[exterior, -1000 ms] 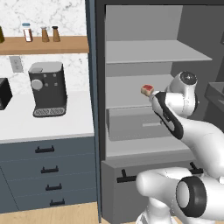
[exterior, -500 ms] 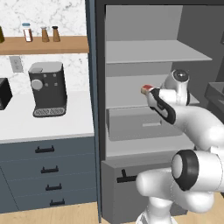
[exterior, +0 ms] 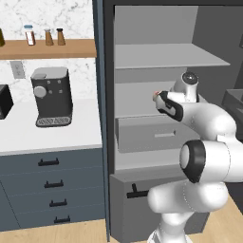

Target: Place one avocado and one steak in each tupperware on the nearby counter, to pack two identical lunches.

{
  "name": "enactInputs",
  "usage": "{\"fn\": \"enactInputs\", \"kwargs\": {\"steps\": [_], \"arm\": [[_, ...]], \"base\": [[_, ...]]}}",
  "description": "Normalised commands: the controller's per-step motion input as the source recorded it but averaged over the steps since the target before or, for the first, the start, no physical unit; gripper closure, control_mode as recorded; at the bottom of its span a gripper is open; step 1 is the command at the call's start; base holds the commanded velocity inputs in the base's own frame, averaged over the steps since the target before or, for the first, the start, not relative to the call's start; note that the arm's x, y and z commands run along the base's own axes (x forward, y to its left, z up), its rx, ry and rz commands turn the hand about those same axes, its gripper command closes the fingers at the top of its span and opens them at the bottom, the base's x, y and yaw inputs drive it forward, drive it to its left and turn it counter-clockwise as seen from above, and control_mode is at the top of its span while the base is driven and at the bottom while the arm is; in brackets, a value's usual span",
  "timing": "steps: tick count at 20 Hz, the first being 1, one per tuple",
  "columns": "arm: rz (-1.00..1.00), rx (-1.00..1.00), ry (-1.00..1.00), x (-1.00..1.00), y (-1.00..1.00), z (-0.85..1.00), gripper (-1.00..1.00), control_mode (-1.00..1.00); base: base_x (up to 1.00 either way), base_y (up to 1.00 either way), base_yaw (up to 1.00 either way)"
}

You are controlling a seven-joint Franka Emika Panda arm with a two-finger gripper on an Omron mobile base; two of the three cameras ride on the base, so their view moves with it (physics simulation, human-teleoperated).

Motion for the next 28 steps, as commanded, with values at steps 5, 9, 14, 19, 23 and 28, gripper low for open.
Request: {"fn": "enactInputs", "kwargs": {"steps": [5,9,14,19,23,28], "arm": [[0.0,0.0,0.0,0.25,-0.19,-0.12,-1.0,-1.0],[0.0,0.0,0.0,0.33,-0.07,-0.28,-1.0,-1.0],[0.0,0.0,0.0,0.36,-0.03,-0.21,-1.0,-1.0],[0.0,0.0,0.0,0.31,-0.01,-0.14,-1.0,-1.0],[0.0,0.0,0.0,0.26,-0.08,-0.03,-1.0,-1.0],[0.02,0.0,0.0,0.32,-0.02,-0.09,-1.0,-1.0]], "base": [[0.0,0.0,0.0],[0.0,0.0,0.0],[0.0,0.0,0.0],[0.0,0.0,0.0],[0.0,0.0,0.0],[0.0,0.0,0.0]]}}
